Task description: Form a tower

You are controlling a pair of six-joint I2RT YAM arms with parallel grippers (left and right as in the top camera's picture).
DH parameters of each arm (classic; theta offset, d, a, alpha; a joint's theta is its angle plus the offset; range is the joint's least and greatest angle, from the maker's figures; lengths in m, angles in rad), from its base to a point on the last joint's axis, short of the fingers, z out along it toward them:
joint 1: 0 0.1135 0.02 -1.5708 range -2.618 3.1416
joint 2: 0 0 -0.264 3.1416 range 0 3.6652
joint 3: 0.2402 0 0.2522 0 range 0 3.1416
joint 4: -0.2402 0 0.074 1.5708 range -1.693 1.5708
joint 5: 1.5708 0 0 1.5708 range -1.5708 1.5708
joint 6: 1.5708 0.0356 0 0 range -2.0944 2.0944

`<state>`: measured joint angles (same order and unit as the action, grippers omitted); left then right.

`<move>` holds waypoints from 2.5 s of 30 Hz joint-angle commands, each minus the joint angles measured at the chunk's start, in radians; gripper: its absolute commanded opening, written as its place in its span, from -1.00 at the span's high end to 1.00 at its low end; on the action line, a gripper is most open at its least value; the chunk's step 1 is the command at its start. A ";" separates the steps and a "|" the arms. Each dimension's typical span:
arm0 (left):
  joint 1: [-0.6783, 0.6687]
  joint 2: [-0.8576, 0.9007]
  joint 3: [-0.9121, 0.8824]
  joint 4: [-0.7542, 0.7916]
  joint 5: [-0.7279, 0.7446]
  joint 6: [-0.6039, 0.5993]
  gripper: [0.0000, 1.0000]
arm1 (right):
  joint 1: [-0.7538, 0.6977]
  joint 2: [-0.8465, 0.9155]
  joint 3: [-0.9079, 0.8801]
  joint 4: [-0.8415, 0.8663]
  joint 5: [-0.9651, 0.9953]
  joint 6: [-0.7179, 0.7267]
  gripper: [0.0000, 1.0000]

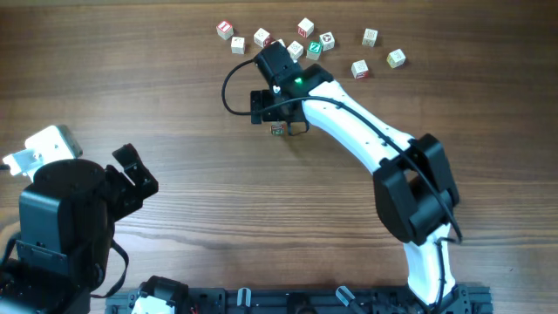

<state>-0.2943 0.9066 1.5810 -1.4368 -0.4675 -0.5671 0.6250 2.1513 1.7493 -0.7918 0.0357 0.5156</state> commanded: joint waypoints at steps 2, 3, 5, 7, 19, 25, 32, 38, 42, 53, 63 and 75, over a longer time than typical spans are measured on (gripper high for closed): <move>0.005 0.000 0.001 0.000 -0.018 -0.017 -1.00 | 0.007 0.051 0.019 0.035 0.024 0.008 -0.93; 0.005 0.000 0.001 -0.001 -0.018 -0.017 -1.00 | 0.007 0.068 0.019 0.038 0.024 0.011 -0.88; 0.005 0.000 0.001 0.000 -0.018 -0.017 -1.00 | 0.011 0.092 0.019 0.029 0.019 0.009 -0.85; 0.005 0.000 0.001 0.000 -0.018 -0.017 -1.00 | 0.029 0.112 0.019 0.028 0.024 0.006 -0.84; 0.005 0.000 0.001 -0.001 -0.021 -0.017 -1.00 | 0.028 0.149 0.019 0.027 0.064 0.028 0.24; 0.005 0.000 0.001 -0.008 -0.021 -0.017 -1.00 | 0.018 0.149 0.020 -0.013 0.130 0.097 0.49; 0.005 0.000 0.001 -0.016 -0.021 -0.018 -1.00 | -0.015 0.149 0.070 -0.059 0.130 0.111 0.56; 0.005 0.000 0.001 -0.021 -0.021 -0.017 -1.00 | -0.015 0.149 0.069 -0.075 0.114 0.115 0.56; 0.005 0.000 0.001 -0.023 -0.020 -0.017 -1.00 | -0.015 0.149 0.062 -0.085 0.114 0.115 0.47; 0.005 0.000 0.001 -0.039 -0.020 -0.017 -1.00 | -0.015 0.149 0.042 -0.062 0.115 0.128 0.25; 0.005 0.000 0.001 -0.039 -0.021 -0.017 -1.00 | -0.015 0.149 0.042 -0.064 0.114 0.142 -0.01; 0.005 0.000 0.001 -0.039 -0.021 -0.017 -1.00 | -0.015 0.149 0.042 -0.113 0.148 0.082 0.55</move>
<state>-0.2943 0.9066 1.5810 -1.4742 -0.4679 -0.5671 0.6079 2.2780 1.7943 -0.8909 0.1493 0.6533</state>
